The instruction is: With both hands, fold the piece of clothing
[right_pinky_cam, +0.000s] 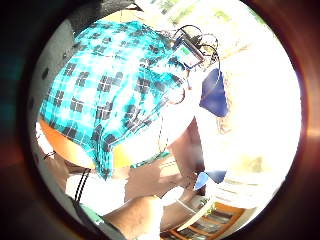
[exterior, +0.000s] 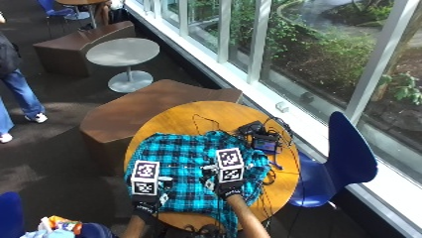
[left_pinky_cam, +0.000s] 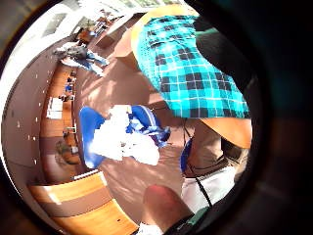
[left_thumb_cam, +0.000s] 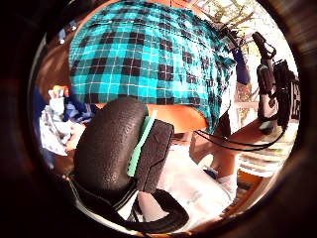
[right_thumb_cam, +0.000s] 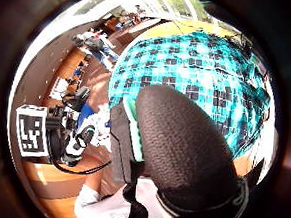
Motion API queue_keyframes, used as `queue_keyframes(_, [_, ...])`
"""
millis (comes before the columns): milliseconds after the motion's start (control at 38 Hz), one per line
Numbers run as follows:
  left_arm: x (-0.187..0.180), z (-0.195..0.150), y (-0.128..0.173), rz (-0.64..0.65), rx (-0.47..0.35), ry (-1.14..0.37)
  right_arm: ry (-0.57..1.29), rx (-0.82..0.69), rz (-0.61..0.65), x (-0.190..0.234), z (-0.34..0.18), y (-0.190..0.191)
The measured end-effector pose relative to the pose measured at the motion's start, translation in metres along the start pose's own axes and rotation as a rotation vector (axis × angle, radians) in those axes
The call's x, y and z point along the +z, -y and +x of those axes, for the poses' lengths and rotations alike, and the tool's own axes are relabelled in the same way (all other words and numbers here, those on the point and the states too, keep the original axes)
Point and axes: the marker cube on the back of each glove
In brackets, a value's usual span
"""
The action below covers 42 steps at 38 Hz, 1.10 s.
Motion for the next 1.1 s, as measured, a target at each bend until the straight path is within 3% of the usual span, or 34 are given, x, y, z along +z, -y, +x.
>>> queue_keyframes(631, [0.01,0.004,0.0,0.014,0.028,-0.023,-0.009,-0.044,-0.038,0.022,0.002,-0.022])
queue_keyframes(868, [0.068,0.002,-0.014,-0.096,0.062,0.015,0.013,-0.06,-0.156,0.072,0.013,-0.054])
queue_keyframes(1000, [0.105,-0.002,-0.009,-0.193,0.065,0.039,0.013,-0.061,-0.262,0.106,0.021,-0.058])
queue_keyframes(1105, [0.125,-0.009,-0.002,-0.182,0.049,0.045,0.018,-0.06,-0.334,0.125,0.027,-0.059])
